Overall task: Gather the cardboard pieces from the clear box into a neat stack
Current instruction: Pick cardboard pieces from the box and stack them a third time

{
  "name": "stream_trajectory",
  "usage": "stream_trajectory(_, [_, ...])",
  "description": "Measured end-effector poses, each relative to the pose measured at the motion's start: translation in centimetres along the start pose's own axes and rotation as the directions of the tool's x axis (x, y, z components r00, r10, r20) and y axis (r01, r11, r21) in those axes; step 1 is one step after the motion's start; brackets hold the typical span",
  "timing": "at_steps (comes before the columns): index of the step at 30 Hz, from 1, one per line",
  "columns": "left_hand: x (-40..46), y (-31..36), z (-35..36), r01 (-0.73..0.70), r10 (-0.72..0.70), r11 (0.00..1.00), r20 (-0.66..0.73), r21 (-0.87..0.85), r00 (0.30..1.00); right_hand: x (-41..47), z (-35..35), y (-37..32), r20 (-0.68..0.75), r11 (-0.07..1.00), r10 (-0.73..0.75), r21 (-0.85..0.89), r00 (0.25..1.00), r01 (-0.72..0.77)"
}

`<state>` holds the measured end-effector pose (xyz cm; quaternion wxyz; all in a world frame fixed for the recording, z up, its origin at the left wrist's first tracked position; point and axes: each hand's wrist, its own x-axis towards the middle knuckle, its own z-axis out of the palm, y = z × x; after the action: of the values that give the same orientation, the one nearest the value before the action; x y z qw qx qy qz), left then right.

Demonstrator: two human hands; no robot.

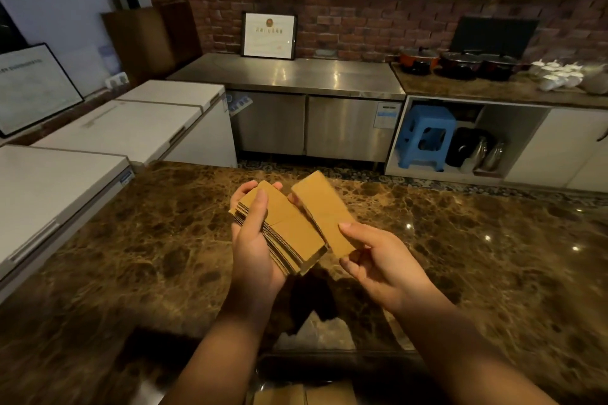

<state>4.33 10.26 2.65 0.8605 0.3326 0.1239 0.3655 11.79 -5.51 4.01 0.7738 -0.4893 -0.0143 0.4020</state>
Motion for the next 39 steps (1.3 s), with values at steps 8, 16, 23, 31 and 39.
stream_trajectory(8, [1.2,-1.8,2.3,-0.032,0.016,0.981,0.084,0.192,0.996,1.1,1.3,0.5,-0.014,0.955,-0.108,-0.278,0.994,0.100])
stream_trajectory(16, [2.8,-5.9,3.9,-0.044,-0.007,0.948,0.160,0.314,0.987,2.1,-1.6,-0.9,0.027,0.996,0.080,-0.042,0.996,-0.078])
stream_trajectory(23, [4.2,-10.1,4.1,0.055,-0.191,0.809,0.174,0.585,0.966,3.2,-9.5,-2.2,-0.035,0.403,-0.567,-0.883,0.823,0.240])
stream_trajectory(31, [5.6,-16.0,4.3,0.007,-0.346,0.556,0.224,0.831,0.911,4.8,-14.6,1.6,-0.028,0.416,-0.528,-0.880,0.849,0.230])
stream_trajectory(39, [4.7,-18.0,1.5,0.064,-0.245,0.688,0.148,0.723,0.958,6.5,-12.7,3.8,-0.302,0.751,-0.544,-0.592,0.783,0.293])
